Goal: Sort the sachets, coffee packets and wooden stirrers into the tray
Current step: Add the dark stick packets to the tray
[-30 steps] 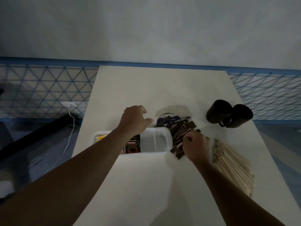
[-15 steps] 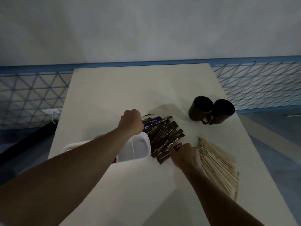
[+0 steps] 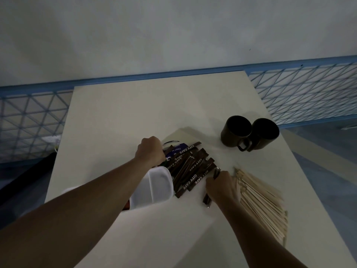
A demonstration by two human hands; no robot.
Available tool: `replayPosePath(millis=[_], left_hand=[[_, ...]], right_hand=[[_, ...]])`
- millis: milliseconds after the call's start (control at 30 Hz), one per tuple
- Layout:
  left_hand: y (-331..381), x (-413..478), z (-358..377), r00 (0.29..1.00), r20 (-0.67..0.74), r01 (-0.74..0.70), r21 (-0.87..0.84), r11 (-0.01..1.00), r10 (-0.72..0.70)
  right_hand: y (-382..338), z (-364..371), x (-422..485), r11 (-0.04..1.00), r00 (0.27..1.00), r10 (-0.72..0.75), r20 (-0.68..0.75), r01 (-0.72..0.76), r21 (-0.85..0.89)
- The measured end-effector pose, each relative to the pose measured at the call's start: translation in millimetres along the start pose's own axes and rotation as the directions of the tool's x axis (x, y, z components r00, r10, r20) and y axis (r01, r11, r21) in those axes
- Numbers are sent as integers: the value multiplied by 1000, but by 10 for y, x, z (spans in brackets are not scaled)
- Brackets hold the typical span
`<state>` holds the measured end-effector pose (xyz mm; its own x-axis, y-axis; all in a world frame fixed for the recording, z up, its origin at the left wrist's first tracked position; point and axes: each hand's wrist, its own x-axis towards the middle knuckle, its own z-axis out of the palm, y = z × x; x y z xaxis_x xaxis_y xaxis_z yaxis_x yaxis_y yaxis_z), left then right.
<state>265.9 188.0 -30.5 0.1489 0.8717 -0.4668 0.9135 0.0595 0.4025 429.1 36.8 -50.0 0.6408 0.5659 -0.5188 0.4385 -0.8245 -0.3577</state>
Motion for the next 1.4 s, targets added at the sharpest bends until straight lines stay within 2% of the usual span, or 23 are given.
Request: replayPosePath(millis=[100,300,467,600,733,1000,1400], left_hand=[[26,44,10,1000,16,14,-12,1000,-14],[-12,138,86,1000,4,23,-15,1000,-23],[-21,170,115,1000,-6,2,-6,1000,-2],[32,225,72,997,29,-73,-27,997,74],[183,252,61,985,39,-163,-74,984,166],[409,240,181,958,108,-263,-44,964,267],[511,227,224,969,112,-217,-32,976,219]], right_hand=[[-10,20,12,999,999,-18,-39,19,32],[-54,13,-44,970,995,-47,-89,67,232],[-79,35,-56,934,989,-12,-150,65,350],[-92,15,-77,934,983,-25,-180,87,346],[-133,-11,-67,923,990,-31,-138,82,377],[-147,100,25,928,996,79,-48,-56,367],[-143,149,134,942,998,30,-46,-13,336]])
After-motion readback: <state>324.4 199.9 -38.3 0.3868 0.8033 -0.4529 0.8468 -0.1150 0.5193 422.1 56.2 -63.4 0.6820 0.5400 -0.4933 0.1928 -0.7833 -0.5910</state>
